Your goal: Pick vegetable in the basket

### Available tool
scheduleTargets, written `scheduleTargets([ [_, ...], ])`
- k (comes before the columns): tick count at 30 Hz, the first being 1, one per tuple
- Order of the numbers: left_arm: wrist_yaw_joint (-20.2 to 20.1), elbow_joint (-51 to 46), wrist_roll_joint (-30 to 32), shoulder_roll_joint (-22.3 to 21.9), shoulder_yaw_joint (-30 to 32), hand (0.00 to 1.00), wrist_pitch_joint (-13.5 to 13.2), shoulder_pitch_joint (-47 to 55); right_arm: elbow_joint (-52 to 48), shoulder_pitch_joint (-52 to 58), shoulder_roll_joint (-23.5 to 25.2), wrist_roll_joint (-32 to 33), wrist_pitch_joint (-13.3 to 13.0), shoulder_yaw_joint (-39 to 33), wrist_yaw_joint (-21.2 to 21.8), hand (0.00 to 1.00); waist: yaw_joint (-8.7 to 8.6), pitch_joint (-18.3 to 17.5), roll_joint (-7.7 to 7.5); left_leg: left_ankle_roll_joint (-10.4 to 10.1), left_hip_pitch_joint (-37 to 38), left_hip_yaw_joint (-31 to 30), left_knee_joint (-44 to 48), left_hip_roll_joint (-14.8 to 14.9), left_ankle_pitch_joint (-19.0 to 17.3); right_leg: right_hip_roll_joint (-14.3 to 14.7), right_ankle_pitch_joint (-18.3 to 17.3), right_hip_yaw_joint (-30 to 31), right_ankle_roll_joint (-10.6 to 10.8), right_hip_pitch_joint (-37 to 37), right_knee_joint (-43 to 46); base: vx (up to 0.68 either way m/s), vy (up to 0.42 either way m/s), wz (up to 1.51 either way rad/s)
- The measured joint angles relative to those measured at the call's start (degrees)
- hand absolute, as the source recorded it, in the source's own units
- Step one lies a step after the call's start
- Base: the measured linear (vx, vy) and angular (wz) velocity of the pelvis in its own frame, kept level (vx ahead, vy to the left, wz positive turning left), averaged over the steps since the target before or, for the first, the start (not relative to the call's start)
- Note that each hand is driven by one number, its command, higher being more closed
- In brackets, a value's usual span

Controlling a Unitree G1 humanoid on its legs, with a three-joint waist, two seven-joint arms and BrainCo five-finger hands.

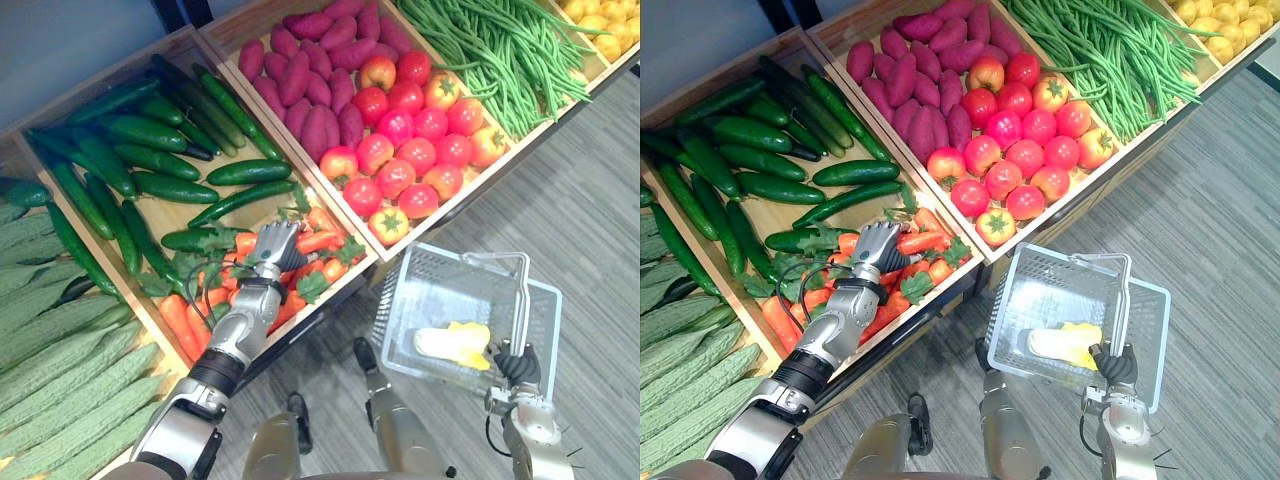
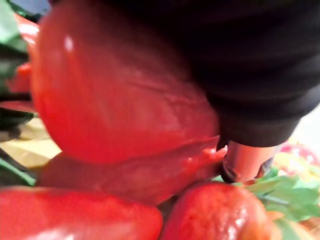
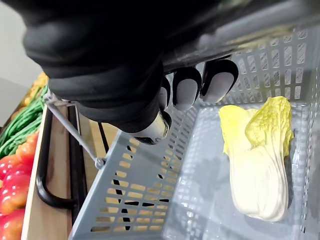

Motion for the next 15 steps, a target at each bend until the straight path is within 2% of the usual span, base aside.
scheduleTargets([
  [5,-0.92,-0.41,-1.40,0.10,0.25,1.00,0.36,0.51,0.00,0.20,0.07,-0.02,0.00,-0.18,0.00,1.00,-0.06,0.00,0.00,-0.05,1.07,0.09,-0.89,-0.04,0.05,0.04,-0.28,0.01,0.16,0.65,0.00,0.04,-0.011,-0.01],
  [15,0.75,-12.11,-4.66,0.12,5.50,1.00,1.84,5.63,-0.15,0.97,1.06,-0.03,0.02,-0.17,0.02,1.00,0.14,-0.02,0.03,-0.10,3.06,-0.09,-1.44,-0.01,0.10,0.06,-0.56,-0.17,0.13,2.50,-0.03,0.00,-0.003,0.00],
])
